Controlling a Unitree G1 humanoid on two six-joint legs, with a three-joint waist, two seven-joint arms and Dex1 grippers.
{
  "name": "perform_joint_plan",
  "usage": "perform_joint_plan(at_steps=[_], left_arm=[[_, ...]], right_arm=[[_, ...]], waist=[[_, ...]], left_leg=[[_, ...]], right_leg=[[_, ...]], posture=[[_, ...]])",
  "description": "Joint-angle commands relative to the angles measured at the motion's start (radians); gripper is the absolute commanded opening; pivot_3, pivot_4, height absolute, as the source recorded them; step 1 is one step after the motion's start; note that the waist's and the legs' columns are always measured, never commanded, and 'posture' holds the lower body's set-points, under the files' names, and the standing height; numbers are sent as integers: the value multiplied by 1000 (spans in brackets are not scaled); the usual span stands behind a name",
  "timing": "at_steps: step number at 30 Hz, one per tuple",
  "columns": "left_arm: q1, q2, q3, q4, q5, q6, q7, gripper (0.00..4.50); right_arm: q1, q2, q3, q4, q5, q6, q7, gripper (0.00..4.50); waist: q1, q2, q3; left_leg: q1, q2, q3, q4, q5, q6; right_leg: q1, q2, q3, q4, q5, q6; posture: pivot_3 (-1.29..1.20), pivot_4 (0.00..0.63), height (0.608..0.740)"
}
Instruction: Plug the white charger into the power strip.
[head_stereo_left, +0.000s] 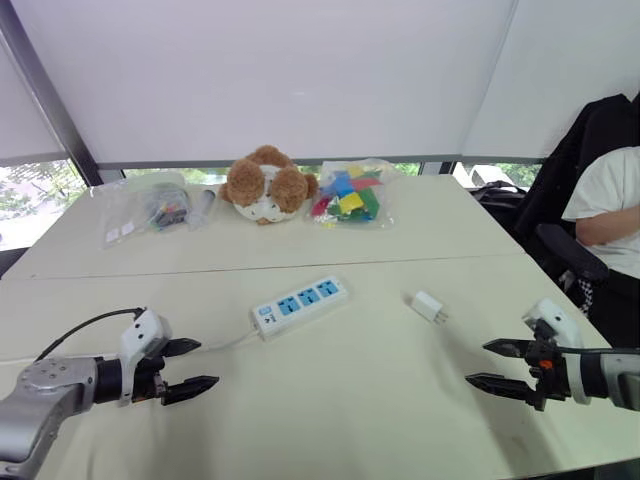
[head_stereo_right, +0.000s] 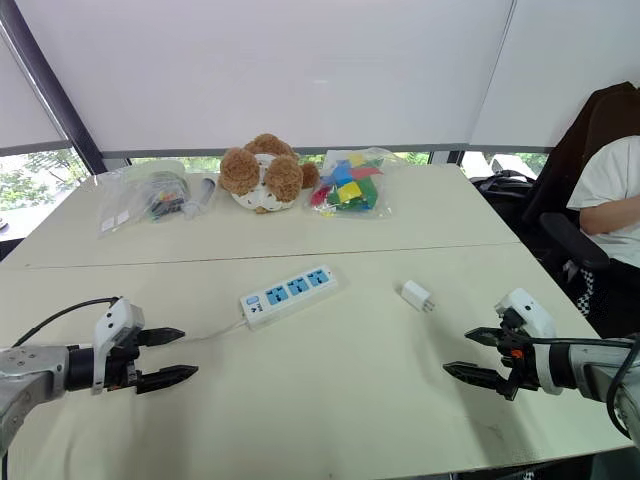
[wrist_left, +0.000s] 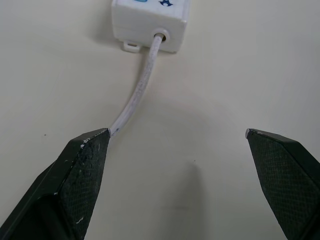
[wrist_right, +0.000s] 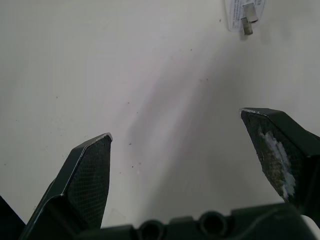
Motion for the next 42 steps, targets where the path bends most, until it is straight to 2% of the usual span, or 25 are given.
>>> perform_joint_plan(at_steps=[1, 31, 35, 42], left_arm=[[-29, -7, -3, -10, 1, -5, 3, 4500], [-135, -22, -11, 83, 53, -82, -24, 4500], [-236, -65, -81, 159, 97, -157, -46, 4500], [-383, -220, -187, 379, 146, -314, -109, 4500]], right_arm=[[6, 4, -27, -32, 1, -4, -8, 4480], [-56, -8, 0, -1, -28, 11, -3, 4480], [-113, 10, -43, -45, 62, 83, -15, 4480], [-245, 39, -86, -172, 241, 246, -95, 4480]], waist=[[0, 0, 0], [4, 0, 0], [12, 0, 0], [23, 0, -1]], left_leg=[[0, 0, 0, 0, 0, 0], [0, 0, 0, 1, 0, 0], [0, 0, 0, 3, 0, 0], [-1, 0, -1, 11, -3, 6]], right_leg=[[0, 0, 0, 0, 0, 0], [0, 0, 0, 1, 2, 3], [0, 0, 0, 1, 2, 3], [3, 1, 0, 3, 2, 3]], posture=[[0, 150, 739], [0, 150, 739], [0, 150, 739], [0, 150, 739]])
